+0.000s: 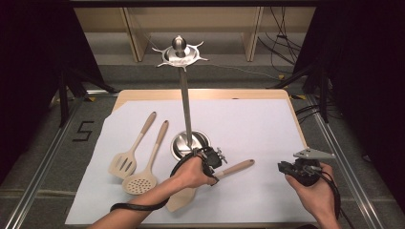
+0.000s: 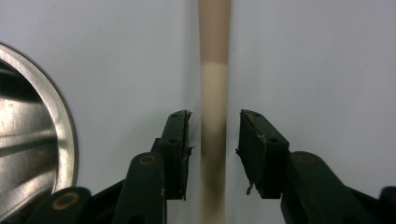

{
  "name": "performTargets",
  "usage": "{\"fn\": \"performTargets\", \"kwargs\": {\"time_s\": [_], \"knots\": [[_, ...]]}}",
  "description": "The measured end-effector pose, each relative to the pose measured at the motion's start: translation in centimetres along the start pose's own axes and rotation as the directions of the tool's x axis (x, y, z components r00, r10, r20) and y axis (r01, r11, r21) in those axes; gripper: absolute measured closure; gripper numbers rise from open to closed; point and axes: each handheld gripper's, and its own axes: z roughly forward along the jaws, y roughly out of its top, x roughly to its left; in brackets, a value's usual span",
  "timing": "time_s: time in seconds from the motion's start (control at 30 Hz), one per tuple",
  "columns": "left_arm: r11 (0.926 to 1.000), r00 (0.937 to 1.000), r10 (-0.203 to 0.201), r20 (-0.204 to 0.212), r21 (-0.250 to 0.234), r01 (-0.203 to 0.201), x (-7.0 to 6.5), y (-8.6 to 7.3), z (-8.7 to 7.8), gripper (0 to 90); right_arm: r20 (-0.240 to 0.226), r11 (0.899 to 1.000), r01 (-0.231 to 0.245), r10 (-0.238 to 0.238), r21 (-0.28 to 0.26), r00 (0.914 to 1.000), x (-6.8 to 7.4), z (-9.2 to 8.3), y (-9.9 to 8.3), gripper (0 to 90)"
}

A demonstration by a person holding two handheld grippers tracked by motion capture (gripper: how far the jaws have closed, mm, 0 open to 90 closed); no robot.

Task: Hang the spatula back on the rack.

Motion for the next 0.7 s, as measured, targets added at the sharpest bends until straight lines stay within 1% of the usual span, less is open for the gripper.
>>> {"fn": "performTargets", "kwargs": {"time_s": [0.03, 0.07, 0.1, 0.13, 0.17, 0.2, 0.27, 0.3, 0.33, 0.37, 0.4, 0.43, 0.47, 0.5, 0.53, 0.57, 0.63, 0.67, 0.7], "knots": [[0.9999, 1.0, 0.006, 0.0, 0.014, -0.006, 0.01, 0.03, 0.14, 64.0, -0.009, 0.997, 0.069, -0.069, -0.024, 0.9976, -0.53, 0.28, 0.01, 79.8], [0.9997, 0.9999, 0.013, 0.003, 0.023, -0.013, 0.09, 0.07, 0.2, 65.5, 0.003, 0.999, 0.033, -0.033, -0.007, 0.9995, -0.3, 0.18, 0.01, 79.8], [0.9993, 0.9999, 0.011, 0.003, 0.035, -0.011, -0.02, 0.07, 0.46, 67.5, 0.009, 0.999, 0.044, -0.044, 0.001, 0.999, -0.37, 0.34, -0.09, 79.8], [0.9993, 0.9999, 0.011, 0.003, 0.035, -0.011, -0.02, 0.07, 0.46, 68.5, 0.005, 0.999, 0.046, -0.046, -0.008, 0.9989, -0.25, 0.34, -0.12, 79.7], [0.9988, 0.9999, 0.013, 0.004, 0.046, -0.013, -0.08, 0.08, 0.53, 68.5, 0.005, 0.999, 0.046, -0.046, -0.008, 0.9989, -0.25, 0.34, -0.12, 79.7], [0.9987, 0.9999, 0.01, 0.002, 0.051, -0.01, -0.16, 0.11, 0.57, 69.7, 0.0, 1.0, 0.023, -0.023, 0.014, 0.9997, -0.05, 0.18, -0.07, 79.8], [0.998, 0.9999, 0.016, -0.005, 0.062, -0.016, -0.26, 0.22, 0.56, 71.3, -0.002, 0.999, 0.031, -0.031, 0.011, 0.9995, -0.09, 0.23, -0.05, 79.8], [0.9973, 0.9997, 0.019, -0.014, 0.071, -0.018, -0.44, 0.33, 0.6, 72.6, -0.004, 1.0, 0.015, -0.015, 0.007, 0.9999, 0.06, 0.3, -0.03, 79.8], [0.9973, 0.9997, 0.019, -0.014, 0.071, -0.018, -0.44, 0.33, 0.6, 73.6, -0.004, 1.0, 0.013, -0.013, 0.02, 0.9999, 0.12, 0.24, -0.05, 79.8], [0.9967, 0.9996, 0.019, -0.02, 0.08, -0.017, -0.52, 0.4, 0.58, 73.6, -0.004, 1.0, 0.013, -0.013, 0.02, 0.9999, 0.12, 0.24, -0.05, 79.8], [0.9958, 0.9992, 0.023, -0.032, 0.089, -0.02, -0.57, 0.51, 0.58, 77.1, -0.005, 1.0, 0.023, -0.023, 0.016, 0.9997, 0.15, 0.27, -0.06, 79.8], [0.9954, 0.9992, 0.018, -0.035, 0.094, -0.015, -0.61, 0.57, 0.58, 77.3, -0.006, 1.0, 0.01, -0.01, 0.024, 0.9999, 0.25, 0.21, -0.06, 79.8], [0.9952, 0.9991, 0.015, -0.039, 0.097, -0.011, -0.66, 0.61, 0.6, 77.3, -0.006, 1.0, 0.01, -0.01, 0.024, 0.9999, 0.25, 0.21, -0.06, 79.8], [0.9953, 0.9989, 0.014, -0.044, 0.096, -0.01, -0.73, 0.63, 0.6, 77.5, -0.005, 1.0, 0.012, -0.012, 0.022, 0.9999, 0.24, 0.22, -0.05, 79.8], [0.9952, 0.9985, 0.019, -0.051, 0.097, -0.014, -0.8, 0.62, 0.57, 77.7, -0.005, 1.0, 0.022, -0.022, 0.013, 0.9997, 0.14, 0.28, -0.04, 79.8], [0.9954, 0.9985, 0.017, -0.052, 0.095, -0.012, -0.86, 0.6, 0.56, 77.8, -0.003, 0.999, 0.032, -0.032, 0.015, 0.9995, -0.06, 0.28, -0.02, 79.8], [0.9965, 0.9984, 0.011, -0.055, 0.083, -0.006, -0.9, 0.48, 0.51, 78.0, -0.003, 0.999, 0.035, -0.035, 0.014, 0.9994, -0.1, 0.29, -0.03, 79.8], [0.9973, 0.9979, 0.014, -0.064, 0.073, -0.009, -0.84, 0.35, 0.46, 78.0, -0.002, 1.0, -0.008, 0.008, 0.029, 1.0, 0.26, 0.17, -0.08, 79.8], [0.9982, 0.9981, 0.004, -0.062, 0.06, 0.0, -0.82, 0.2, 0.33, 78.1, -0.002, 1.0, 0.0, 0.0, 0.026, 1.0, 0.23, 0.21, -0.08, 79.9]]}}
